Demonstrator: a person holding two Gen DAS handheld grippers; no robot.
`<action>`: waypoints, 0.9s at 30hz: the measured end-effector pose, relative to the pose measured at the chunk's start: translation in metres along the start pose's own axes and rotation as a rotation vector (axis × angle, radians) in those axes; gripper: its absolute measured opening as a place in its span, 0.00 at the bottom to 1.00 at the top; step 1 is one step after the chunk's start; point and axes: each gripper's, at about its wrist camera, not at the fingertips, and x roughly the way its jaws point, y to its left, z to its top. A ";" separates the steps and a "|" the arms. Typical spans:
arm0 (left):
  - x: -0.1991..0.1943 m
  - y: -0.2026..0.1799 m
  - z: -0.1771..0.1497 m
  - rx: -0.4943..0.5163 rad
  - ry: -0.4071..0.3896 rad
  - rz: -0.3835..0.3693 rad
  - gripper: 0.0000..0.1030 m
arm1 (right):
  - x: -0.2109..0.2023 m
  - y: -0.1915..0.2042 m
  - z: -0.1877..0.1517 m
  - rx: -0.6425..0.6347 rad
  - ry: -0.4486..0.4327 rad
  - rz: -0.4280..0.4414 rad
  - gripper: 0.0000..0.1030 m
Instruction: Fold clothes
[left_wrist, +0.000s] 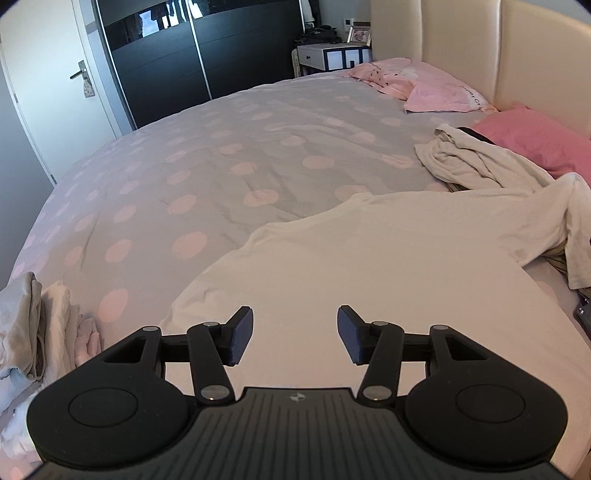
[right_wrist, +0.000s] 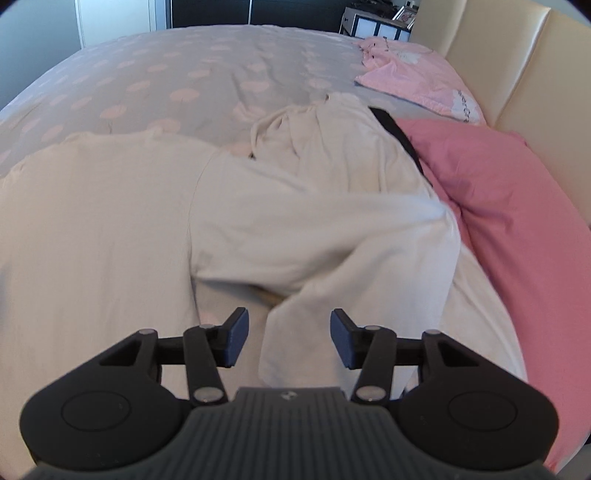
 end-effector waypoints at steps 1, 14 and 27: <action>-0.005 -0.006 -0.003 0.008 0.003 -0.009 0.47 | 0.002 0.002 -0.005 -0.003 0.010 0.000 0.51; -0.029 -0.020 -0.053 -0.030 0.045 -0.020 0.50 | 0.018 -0.068 -0.028 0.216 0.061 -0.115 0.57; -0.021 -0.010 -0.065 -0.161 0.084 -0.078 0.50 | 0.003 -0.070 -0.036 0.317 0.068 0.024 0.01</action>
